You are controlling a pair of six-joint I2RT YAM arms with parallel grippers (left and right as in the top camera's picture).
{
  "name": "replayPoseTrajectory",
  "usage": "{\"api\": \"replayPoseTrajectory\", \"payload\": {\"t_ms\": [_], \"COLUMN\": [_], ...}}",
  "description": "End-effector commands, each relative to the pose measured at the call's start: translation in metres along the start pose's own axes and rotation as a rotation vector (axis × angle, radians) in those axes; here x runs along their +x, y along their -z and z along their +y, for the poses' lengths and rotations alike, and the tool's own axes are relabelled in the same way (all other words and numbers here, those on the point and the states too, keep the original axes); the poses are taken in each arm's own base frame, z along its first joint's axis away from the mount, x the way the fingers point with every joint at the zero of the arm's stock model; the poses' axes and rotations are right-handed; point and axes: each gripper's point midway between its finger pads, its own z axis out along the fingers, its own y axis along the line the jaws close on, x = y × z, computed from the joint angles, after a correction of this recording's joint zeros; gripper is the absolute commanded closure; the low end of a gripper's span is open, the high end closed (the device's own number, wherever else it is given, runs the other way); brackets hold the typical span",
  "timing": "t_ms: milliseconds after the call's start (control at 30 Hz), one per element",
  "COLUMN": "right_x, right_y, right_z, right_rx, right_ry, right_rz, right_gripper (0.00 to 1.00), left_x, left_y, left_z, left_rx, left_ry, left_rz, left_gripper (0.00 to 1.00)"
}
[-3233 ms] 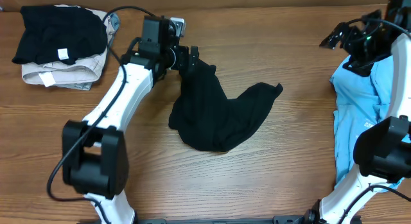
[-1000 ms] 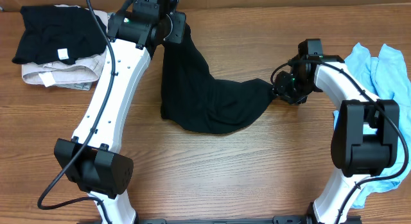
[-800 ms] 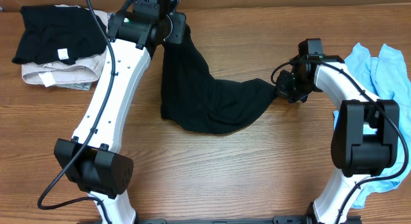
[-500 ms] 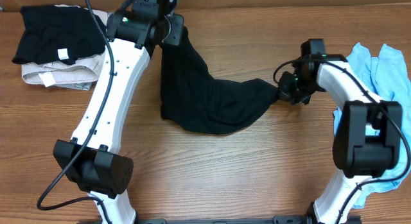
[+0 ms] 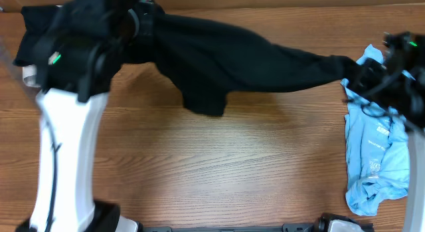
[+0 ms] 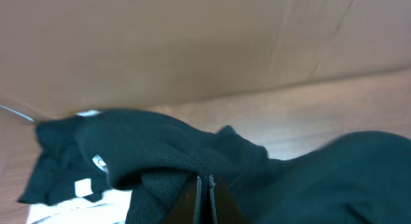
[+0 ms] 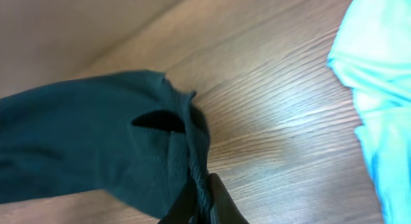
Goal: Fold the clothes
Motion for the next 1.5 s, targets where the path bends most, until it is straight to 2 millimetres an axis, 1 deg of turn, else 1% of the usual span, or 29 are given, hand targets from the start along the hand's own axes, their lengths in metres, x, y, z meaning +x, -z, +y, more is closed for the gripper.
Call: {"api": "replayPoseTrajectory", "payload": {"t_ms": [0,33,167,233,300,400,467,533,567,700,800,867,933,967,1033,1133,1200,1233,1267,1300,1333,1367,1433,1467], "right_x": [-0.006,-0.006,-0.006,-0.005,-0.002,0.004,0.008,0.009,0.010,0.010,0.009,0.010,0.010,0.010,0.010,0.008,0.006,0.005,0.005,0.005,0.005,0.005,0.004,0.003], "right_y": [0.033,0.051,0.088,0.103,0.114,0.121,0.119,0.114,0.111,0.094,0.073,0.055,0.031,0.019,-0.007,-0.049,-0.075,-0.087,-0.097,-0.104,-0.109,-0.112,-0.114,-0.113], "right_z": [-0.010,-0.017,-0.029,-0.034,-0.035,-0.038,-0.039,-0.042,-0.044,-0.054,-0.067,-0.077,-0.090,-0.096,-0.107,-0.120,-0.120,-0.115,-0.112,-0.108,-0.105,-0.104,-0.103,-0.102], "right_rx": [0.029,0.047,0.086,0.099,0.104,0.115,0.119,0.123,0.126,0.144,0.159,0.168,0.172,0.173,0.171,0.162,0.120,0.078,0.044,0.013,-0.009,-0.016,-0.018,-0.018], "right_ry": [-0.011,-0.030,-0.067,-0.089,-0.102,-0.117,-0.121,-0.133,-0.136,-0.131,-0.130,-0.158,-0.183,-0.192,-0.202,-0.198,-0.194,-0.194,-0.195,-0.195,-0.194,-0.192,-0.185,-0.183], "right_rz": [-0.095,-0.144,-0.257,-0.306,-0.336,-0.344,-0.327,-0.303,-0.289,-0.211,-0.129,-0.072,-0.012,0.013,0.059,0.108,0.142,0.160,0.175,0.186,0.193,0.196,0.192,0.189], "right_gripper": [0.96,0.96,0.96,0.96,0.96,0.96,0.96,0.96,0.96,0.96,0.96,0.96,0.96,0.96,0.96,0.96,0.96,0.96,0.96,0.96,0.96,0.96,0.96,0.96], "left_x": [-0.017,-0.017,-0.013,-0.010,-0.007,-0.002,0.003,0.008,0.011,0.026,0.047,0.066,0.087,0.099,0.117,0.134,0.141,0.147,0.151,0.154,0.155,0.155,0.151,0.148], "left_y": [0.052,0.067,0.099,0.110,0.117,0.118,0.110,0.097,0.088,0.036,-0.014,-0.049,-0.086,-0.108,-0.145,-0.206,-0.241,-0.253,-0.261,-0.266,-0.267,-0.266,-0.255,-0.245], "left_z": [0.033,0.042,0.055,0.060,0.066,0.067,0.064,0.061,0.057,0.038,0.026,0.017,0.007,0.003,-0.003,-0.008,-0.011,-0.016,-0.023,-0.030,-0.034,-0.038,-0.045,-0.049], "left_rx": [-0.102,-0.127,-0.141,-0.159,-0.189,-0.197,-0.188,-0.183,-0.174,-0.125,-0.110,-0.100,-0.089,-0.091,-0.098,-0.120,-0.127,-0.112,-0.072,-0.030,-0.008,0.013,0.060,0.089], "left_ry": [0.103,0.128,0.147,0.151,0.153,0.150,0.166,0.166,0.162,0.130,0.098,0.078,0.062,0.053,0.042,0.037,0.042,0.036,0.016,0.007,0.013,0.018,0.027,0.034], "left_rz": [-0.110,-0.129,-0.160,-0.168,-0.168,-0.148,-0.118,-0.079,-0.054,0.076,0.209,0.305,0.398,0.440,0.493,0.495,0.471,0.475,0.481,0.484,0.487,0.488,0.497,0.509], "left_gripper": [0.96,0.96,0.96,0.96,0.96,0.96,0.96,0.96,0.96,0.96,0.96,0.96,0.96,0.96,0.96,0.96,0.95,0.81,0.59,0.31,0.12,0.00,0.00,0.00]}}
